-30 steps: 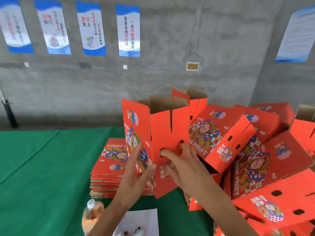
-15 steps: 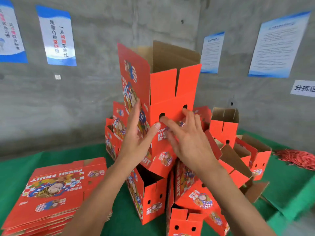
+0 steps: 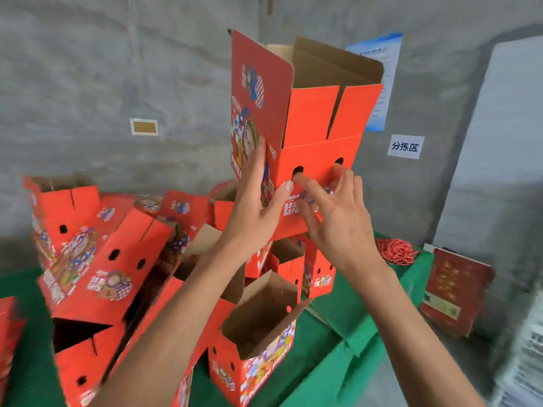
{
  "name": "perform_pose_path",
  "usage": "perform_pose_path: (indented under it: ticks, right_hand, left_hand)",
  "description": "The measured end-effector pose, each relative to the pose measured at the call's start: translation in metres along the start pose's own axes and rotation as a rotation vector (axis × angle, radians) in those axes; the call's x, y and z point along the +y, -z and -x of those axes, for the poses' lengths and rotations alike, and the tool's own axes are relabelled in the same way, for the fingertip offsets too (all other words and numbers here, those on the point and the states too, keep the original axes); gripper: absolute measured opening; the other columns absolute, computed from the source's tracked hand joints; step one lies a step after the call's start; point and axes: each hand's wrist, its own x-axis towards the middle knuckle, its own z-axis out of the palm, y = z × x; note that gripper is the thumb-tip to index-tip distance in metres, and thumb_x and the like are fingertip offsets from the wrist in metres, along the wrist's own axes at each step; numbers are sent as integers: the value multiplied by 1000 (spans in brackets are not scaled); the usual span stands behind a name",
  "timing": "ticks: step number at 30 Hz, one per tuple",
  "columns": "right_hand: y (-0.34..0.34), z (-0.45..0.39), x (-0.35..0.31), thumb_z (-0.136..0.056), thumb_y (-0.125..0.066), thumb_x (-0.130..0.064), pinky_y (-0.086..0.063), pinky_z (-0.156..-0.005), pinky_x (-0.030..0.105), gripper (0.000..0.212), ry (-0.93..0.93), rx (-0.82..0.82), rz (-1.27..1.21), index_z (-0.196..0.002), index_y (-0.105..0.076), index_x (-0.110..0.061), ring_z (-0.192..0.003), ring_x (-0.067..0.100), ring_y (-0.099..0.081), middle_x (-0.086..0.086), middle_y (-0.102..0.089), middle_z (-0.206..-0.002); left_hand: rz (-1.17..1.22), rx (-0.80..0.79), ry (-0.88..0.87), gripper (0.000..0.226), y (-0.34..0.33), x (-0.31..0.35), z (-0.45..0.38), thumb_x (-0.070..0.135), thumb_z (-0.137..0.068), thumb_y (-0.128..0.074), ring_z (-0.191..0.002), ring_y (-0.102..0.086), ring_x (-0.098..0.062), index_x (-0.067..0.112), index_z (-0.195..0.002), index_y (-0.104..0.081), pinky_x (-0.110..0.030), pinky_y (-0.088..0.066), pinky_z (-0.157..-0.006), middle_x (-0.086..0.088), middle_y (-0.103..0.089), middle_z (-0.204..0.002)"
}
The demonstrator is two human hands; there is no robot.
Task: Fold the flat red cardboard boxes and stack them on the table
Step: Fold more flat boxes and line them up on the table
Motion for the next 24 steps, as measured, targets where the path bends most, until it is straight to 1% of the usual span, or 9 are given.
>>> perform_pose_path:
  ticks: [6,11,14,15,16,17,19,21,24]
  right_hand:
    - [-15,4,114,-103,-58,-31,-55,-80,51,42,-67,-78,13,-144,-52,-37,-120,42,-44,23,-43,-137]
    - [-56,5,195,-105,-55,-19,-50,-89,53,40,-122,-112,-29,-143,-56,-32,-118,43,-43,25,-43,-133]
    - [-88,5,243,-106,-50,-18,-49,-88,51,40,-164,-143,-16,-142,-56,-35,-114,40,-42,23,-42,-133]
    - [-99,4,259,-106,-48,-16,-49,-88,51,43,-179,-157,-7,-143,-55,-36,-114,39,-42,22,-42,-133]
    - [-110,2,274,-105,-46,-13,-49,-88,50,46,-189,-170,6,-143,-54,-37,-114,38,-41,21,-41,-134]
    - [-122,0,290,-103,-44,-10,-50,-88,50,50,-196,-182,25,-144,-53,-38,-113,38,-41,20,-41,-134]
    - [-145,-6,324,-100,-43,-6,-50,-87,49,56,-210,-199,61,-144,-53,-38,-112,38,-41,20,-40,-135]
    - [-169,-13,359,-96,-46,-2,-51,-85,50,58,-224,-206,84,-142,-55,-37,-111,39,-42,21,-41,-134]
    - [-206,-18,415,-93,-49,0,-51,-87,50,60,-262,-227,112,-138,-56,-37,-110,40,-42,21,-41,-132]
  left_hand:
    - [19,-32,78,76,-117,-33,-27,27,-105,-57,-158,-6,-3,24,-165,-11,-45,-14,-130,5,-12,-173]
    - [-3,-98,118,77,-189,-82,-51,26,-107,-57,-157,-5,2,29,-165,-7,-37,-13,-131,9,-10,-173]
    - [-52,-148,142,76,-231,-122,-65,33,-107,-54,-156,-12,-5,38,-164,-4,-24,-12,-128,7,-15,-172]
    - [-62,-163,150,76,-245,-136,-70,33,-107,-53,-155,-17,-11,40,-163,-2,-24,-13,-127,5,-17,-172]
    - [-49,-181,159,76,-260,-150,-76,32,-108,-52,-156,-17,-14,38,-163,0,-31,-15,-129,3,-17,-172]
    - [-25,-197,167,76,-275,-166,-83,29,-108,-52,-158,-13,-12,35,-164,0,-38,-15,-130,4,-13,-173]
    - [-2,-211,186,77,-306,-196,-97,28,-109,-51,-159,-5,-4,31,-165,1,-43,-15,-130,8,-7,-173]
    - [16,-233,230,77,-338,-226,-112,30,-109,-50,-159,-8,-6,33,-165,4,-43,-15,-130,9,-7,-173]
    - [14,-256,282,78,-388,-268,-131,28,-108,-50,-158,-18,-14,34,-164,5,-29,-11,-127,6,-13,-173]
